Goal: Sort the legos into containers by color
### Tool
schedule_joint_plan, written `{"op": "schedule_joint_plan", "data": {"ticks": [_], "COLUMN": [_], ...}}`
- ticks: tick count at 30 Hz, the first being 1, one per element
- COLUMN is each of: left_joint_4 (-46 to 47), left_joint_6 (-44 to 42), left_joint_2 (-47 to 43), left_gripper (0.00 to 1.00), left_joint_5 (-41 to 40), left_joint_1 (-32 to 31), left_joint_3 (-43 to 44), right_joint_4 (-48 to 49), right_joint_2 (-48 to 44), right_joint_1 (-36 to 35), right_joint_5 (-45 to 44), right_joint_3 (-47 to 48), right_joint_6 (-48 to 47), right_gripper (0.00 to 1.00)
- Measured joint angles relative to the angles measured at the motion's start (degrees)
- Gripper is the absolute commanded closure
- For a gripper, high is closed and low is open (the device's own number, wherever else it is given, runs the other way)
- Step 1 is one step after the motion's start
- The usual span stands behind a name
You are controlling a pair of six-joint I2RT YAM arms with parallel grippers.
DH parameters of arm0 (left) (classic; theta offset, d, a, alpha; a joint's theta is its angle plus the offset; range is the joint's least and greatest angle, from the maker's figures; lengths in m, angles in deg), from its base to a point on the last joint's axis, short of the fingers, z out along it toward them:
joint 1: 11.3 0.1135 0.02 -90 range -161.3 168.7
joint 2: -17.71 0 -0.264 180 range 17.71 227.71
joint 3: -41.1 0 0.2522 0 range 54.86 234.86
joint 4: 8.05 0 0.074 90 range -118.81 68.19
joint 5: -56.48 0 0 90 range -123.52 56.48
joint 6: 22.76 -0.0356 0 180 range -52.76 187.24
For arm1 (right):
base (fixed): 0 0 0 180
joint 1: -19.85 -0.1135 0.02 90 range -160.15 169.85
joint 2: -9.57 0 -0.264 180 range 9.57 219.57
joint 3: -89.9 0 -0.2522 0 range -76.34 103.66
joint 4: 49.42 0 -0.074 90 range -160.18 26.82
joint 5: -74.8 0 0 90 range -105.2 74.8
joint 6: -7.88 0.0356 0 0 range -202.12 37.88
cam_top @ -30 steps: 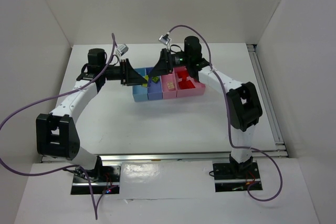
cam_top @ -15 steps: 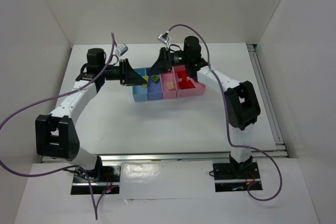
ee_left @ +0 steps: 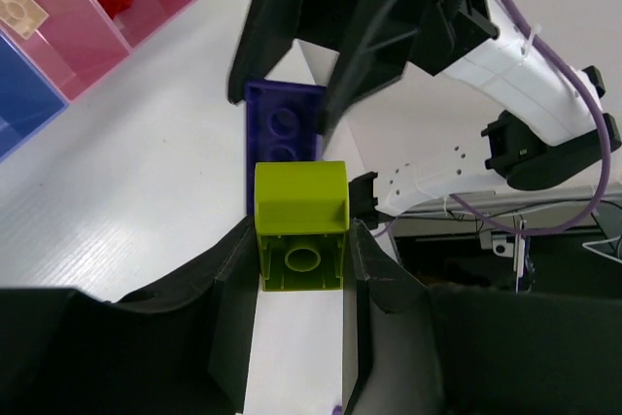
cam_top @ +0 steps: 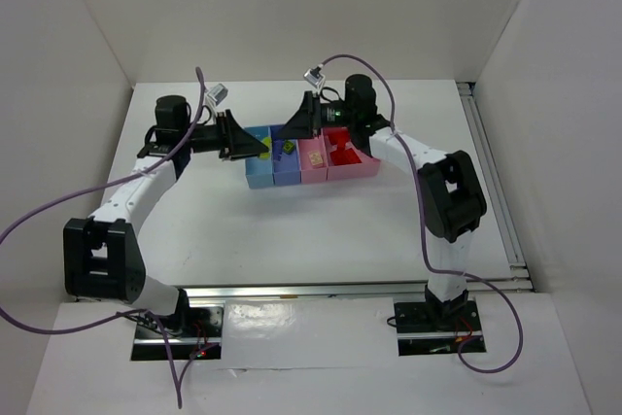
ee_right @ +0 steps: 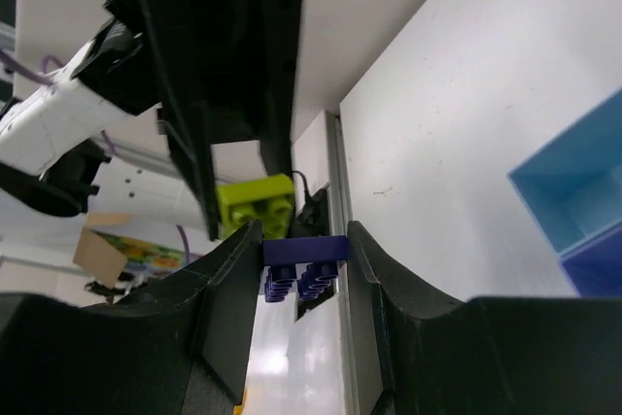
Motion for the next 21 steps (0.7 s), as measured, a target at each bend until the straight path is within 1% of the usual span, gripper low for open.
{"op": "schedule_joint_plan", "data": {"ticks": [5, 7, 9, 10, 12, 14, 17, 19, 21], "left_joint_4": [2.4, 1.4, -1.1, -3.8, -10.3, -16.7, -25.2, -29.0, -31.0], "left_joint_6": [1.7, 1.4, 0.3, -0.5, -2.8, -4.5, -6.0, -6.4, -6.6], "left_joint_2": [-1.9, -2.5, -3.4, -4.3, -6.4, -8.7, -12.3, -13.9, -14.7], "left_gripper": [1.00, 1.00, 1.00, 1.00, 1.00, 1.00, 1.00, 1.00, 1.00], "left_joint_5": [-1.4, -2.1, -4.0, -6.3, -13.7, -22.1, -34.0, -39.1, -41.8], "left_joint_1": [1.7, 2.4, 3.5, 4.4, 5.7, 6.7, 7.2, 7.2, 7.2], "left_joint_3": [-0.7, -0.7, -0.7, -0.6, -0.5, -0.4, -0.4, -0.4, -0.5], "right_joint_4": [-2.1, -3.7, -7.3, -10.1, -16.3, -20.2, -23.5, -25.4, -26.5], "right_joint_2": [-0.1, -0.1, -0.1, -0.1, 0.4, 1.6, 4.0, 6.8, 9.9], "right_joint_1": [0.6, 0.7, 0.7, 0.7, 0.5, 0.1, -1.1, -2.1, -3.2], "right_joint_5": [-2.7, -4.2, -6.3, -8.1, -12.3, -16.2, -22.7, -26.4, -28.7], "right_joint_3": [-0.9, -1.0, -0.3, 0.6, 3.5, 8.4, 14.4, 18.9, 22.4], "right_joint_6": [-1.4, -2.5, -4.5, -5.9, -9.0, -11.4, -14.4, -16.0, -16.9], "right_gripper": [0.84, 0.84, 0.83, 0.83, 0.83, 0.82, 0.82, 0.82, 0.82]}}
